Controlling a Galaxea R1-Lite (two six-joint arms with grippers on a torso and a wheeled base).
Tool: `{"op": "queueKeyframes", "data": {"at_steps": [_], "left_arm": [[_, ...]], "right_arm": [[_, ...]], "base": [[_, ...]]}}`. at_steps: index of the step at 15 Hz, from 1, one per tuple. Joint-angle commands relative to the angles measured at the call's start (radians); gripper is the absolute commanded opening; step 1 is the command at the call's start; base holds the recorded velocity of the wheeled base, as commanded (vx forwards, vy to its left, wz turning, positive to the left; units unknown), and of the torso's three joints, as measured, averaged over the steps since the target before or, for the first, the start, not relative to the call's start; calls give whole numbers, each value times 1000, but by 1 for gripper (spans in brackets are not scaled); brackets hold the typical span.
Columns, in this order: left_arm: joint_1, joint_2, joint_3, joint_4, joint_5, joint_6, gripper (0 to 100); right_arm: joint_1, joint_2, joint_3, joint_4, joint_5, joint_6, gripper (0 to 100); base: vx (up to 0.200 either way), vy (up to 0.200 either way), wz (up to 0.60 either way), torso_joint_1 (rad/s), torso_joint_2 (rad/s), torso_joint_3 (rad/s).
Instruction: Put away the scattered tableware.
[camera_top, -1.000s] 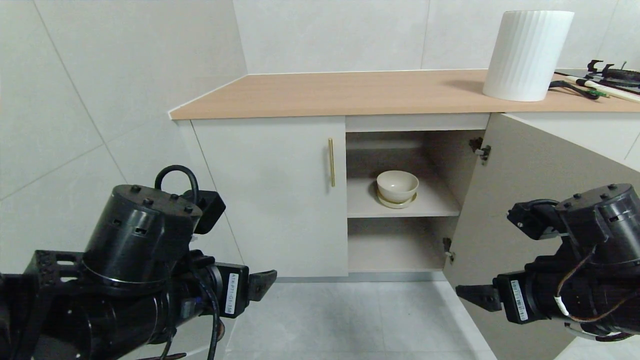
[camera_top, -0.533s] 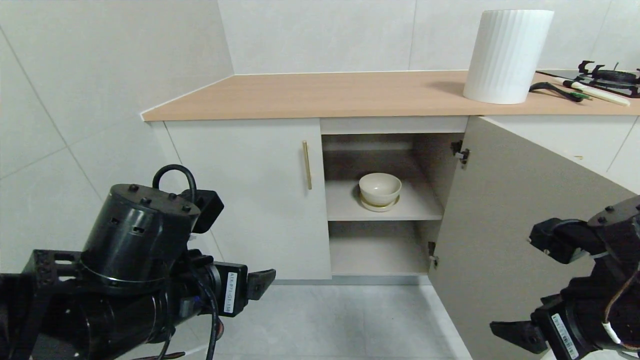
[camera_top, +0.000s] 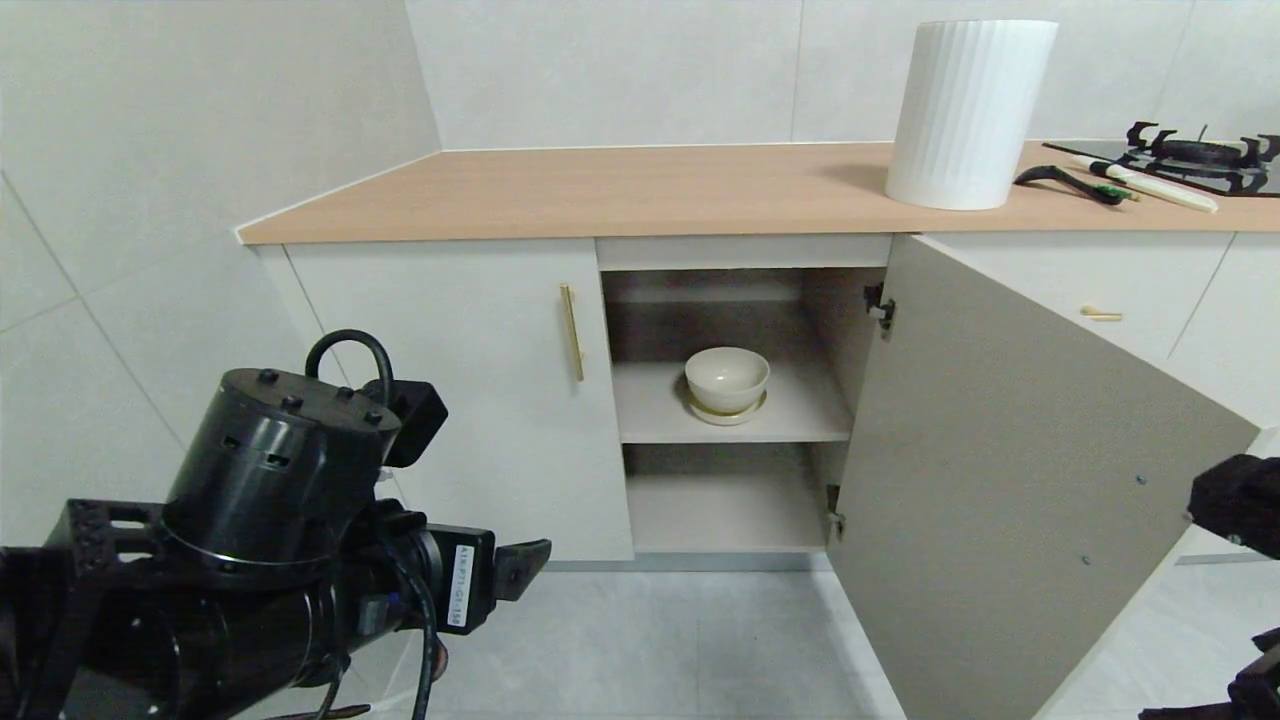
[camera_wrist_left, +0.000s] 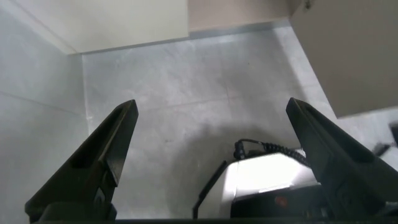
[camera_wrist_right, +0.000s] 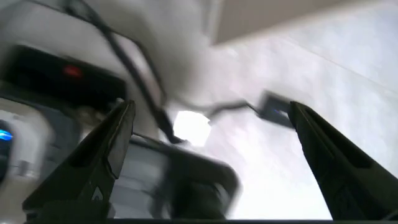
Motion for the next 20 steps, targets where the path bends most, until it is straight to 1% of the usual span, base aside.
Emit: {"op": "queueKeyframes", "data": {"at_steps": [1, 3, 4, 5, 7, 9, 10, 12, 14, 17, 20], "left_arm": [[0, 2, 0, 0, 0, -1, 100], [0, 0, 0, 0, 0, -1, 100], [0, 0, 0, 0, 0, -1, 100], [0, 2, 0, 0, 0, -1, 100], [0, 2, 0, 0, 0, -2, 100], [0, 2, 0, 0, 0, -2, 100], [0, 2, 0, 0, 0, -2, 100], [0, 2, 0, 0, 0, -2, 100], [0, 2, 0, 0, 0, -2, 100], [0, 0, -2, -2, 0, -2, 100], [0, 2, -2, -2, 0, -2, 100]], "right_arm": [[-81, 0, -40, 16, -52, 3, 100], [-176, 17, -71, 8, -65, 1, 100], [-240, 34, -88, 6, -72, 3, 100], [-276, 45, -95, 3, -75, 1, 100], [-359, 73, -101, -44, -95, 0, 100], [-423, 93, -101, -78, -134, -19, 100], [-438, 99, -101, -87, -138, -19, 100], [-494, 131, -100, -147, -138, -20, 100], [-509, 145, -101, -156, -138, -20, 100], [-578, 223, -97, -288, -136, -19, 100], [-586, 251, -101, -323, -110, -15, 100]], "base": [[0, 0, 0, 0, 0, 0], [0, 0, 0, 0, 0, 0], [0, 0, 0, 0, 0, 0], [0, 0, 0, 0, 0, 0], [0, 0, 0, 0, 0, 0], [0, 0, 0, 0, 0, 0], [0, 0, 0, 0, 0, 0], [0, 0, 0, 0, 0, 0], [0, 0, 0, 0, 0, 0], [0, 0, 0, 0, 0, 0], [0, 0, 0, 0, 0, 0]]}}
